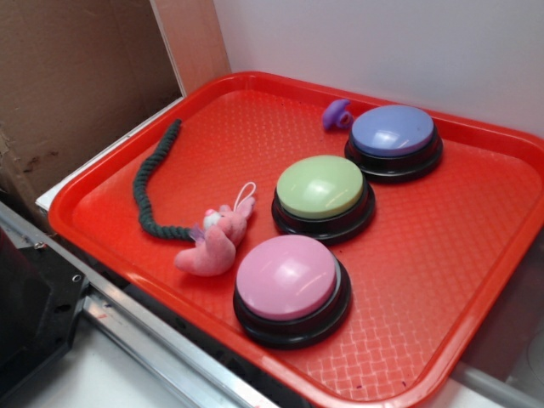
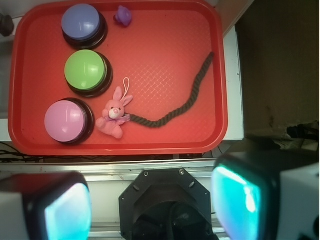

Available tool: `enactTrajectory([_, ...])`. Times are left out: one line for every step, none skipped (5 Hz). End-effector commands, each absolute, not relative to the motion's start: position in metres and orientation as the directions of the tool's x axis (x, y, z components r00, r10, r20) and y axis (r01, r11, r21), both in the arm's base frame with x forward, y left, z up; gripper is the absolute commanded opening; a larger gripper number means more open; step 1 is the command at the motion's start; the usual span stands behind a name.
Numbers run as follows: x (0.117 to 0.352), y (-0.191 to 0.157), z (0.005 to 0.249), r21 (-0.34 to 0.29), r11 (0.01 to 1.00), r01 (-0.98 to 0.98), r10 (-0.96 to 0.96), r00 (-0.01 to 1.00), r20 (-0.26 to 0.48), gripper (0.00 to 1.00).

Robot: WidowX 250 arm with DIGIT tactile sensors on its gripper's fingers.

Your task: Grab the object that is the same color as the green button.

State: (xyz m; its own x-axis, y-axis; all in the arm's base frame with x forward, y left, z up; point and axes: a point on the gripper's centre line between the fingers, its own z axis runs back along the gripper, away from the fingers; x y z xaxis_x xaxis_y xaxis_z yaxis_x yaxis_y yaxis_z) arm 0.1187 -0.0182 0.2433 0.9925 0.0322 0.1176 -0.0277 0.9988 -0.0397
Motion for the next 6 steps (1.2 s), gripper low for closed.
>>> enactTrajectory([0.119, -0.018, 0.243, -0.04, 0.999, -0.028, 0.032, 0.993, 0.118, 1.0])
enactTrajectory([0.122, -0.009, 0.235, -0.076, 0.973, -0.217, 0.225, 0.965, 0.138, 1.0])
enactTrajectory([0.126, -0.002, 0.217, -0.116, 0.918, -0.379, 0.392, 0.91, 0.137, 1.0])
enactTrajectory([0.136, 0.016, 0.176, -0.133, 0.792, -0.596, 0.61, 0.786, 0.103, 1.0])
enactTrajectory([0.143, 0.031, 0.145, -0.15, 0.669, -0.728, 0.743, 0.662, 0.096, 1.0])
enactTrajectory([0.153, 0.04, 0.118, -0.132, 0.606, -0.785, 0.796, 0.597, 0.104, 1.0])
